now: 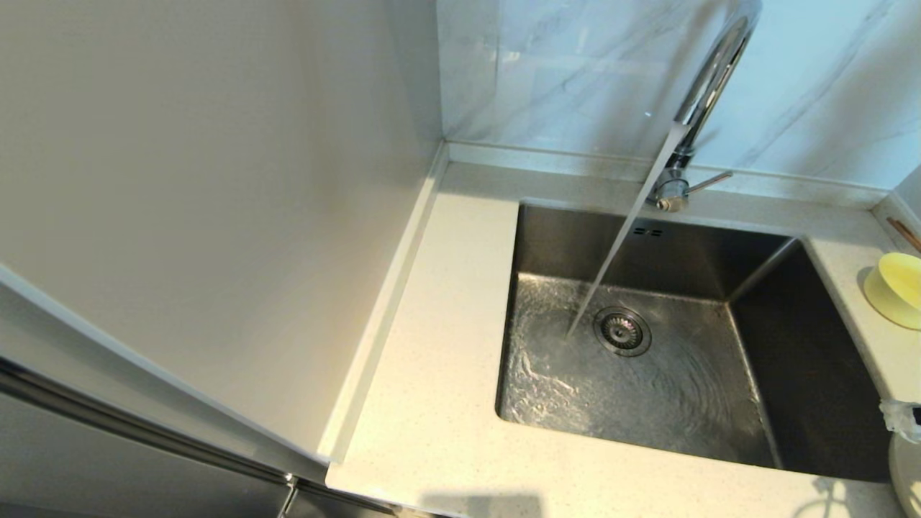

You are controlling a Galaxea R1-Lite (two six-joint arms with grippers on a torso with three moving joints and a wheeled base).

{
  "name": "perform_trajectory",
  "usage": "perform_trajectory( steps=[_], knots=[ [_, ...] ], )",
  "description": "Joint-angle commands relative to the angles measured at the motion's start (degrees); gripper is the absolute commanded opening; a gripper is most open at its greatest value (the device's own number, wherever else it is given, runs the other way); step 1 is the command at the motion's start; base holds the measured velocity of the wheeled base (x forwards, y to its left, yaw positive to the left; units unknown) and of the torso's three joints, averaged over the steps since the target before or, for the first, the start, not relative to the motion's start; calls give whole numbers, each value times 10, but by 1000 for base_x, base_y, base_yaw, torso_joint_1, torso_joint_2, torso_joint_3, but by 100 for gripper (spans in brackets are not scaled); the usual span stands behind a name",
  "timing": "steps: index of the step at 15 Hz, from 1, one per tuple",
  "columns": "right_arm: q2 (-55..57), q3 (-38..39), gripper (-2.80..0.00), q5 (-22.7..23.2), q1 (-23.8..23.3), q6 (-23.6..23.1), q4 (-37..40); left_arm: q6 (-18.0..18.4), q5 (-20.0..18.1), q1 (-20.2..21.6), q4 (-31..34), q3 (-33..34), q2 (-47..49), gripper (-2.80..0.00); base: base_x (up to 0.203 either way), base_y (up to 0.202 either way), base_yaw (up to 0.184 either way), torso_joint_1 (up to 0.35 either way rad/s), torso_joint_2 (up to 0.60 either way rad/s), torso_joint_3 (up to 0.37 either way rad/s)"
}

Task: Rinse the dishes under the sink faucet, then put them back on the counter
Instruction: Pick up the plate

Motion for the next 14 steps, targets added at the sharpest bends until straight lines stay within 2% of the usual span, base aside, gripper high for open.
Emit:
perform_trajectory(
  steps=[1, 3, 5, 7, 8, 10, 13, 14],
  knots=[
    [11, 11, 0, -14, 0, -17, -1, 0, 0, 0, 0, 0, 0, -280, 0, 0, 0, 0, 0, 0],
    [18, 6, 0, -21, 1, -15, -3, 0, 0, 0, 0, 0, 0, -280, 0, 0, 0, 0, 0, 0],
    [33, -17, 0, -30, 7, 23, -2, 0, 0, 0, 0, 0, 0, -280, 0, 0, 0, 0, 0, 0],
    [59, -34, 0, -77, 32, 95, 8, 0, 0, 0, 0, 0, 0, -280, 0, 0, 0, 0, 0, 0],
    [64, -51, 0, -81, 41, 125, 33, 0, 0, 0, 0, 0, 0, -280, 0, 0, 0, 0, 0, 0],
    [82, -100, 0, -84, 52, 183, 110, 0, 0, 0, 0, 0, 0, -280, 0, 0, 0, 0, 0, 0],
    [137, -200, 0, -86, 79, 321, 256, 0, 0, 0, 0, 0, 0, -280, 0, 0, 0, 0, 0, 0],
    [158, -217, 0, -93, 87, 355, 278, 0, 0, 0, 0, 0, 0, -280, 0, 0, 0, 0, 0, 0]
  ],
)
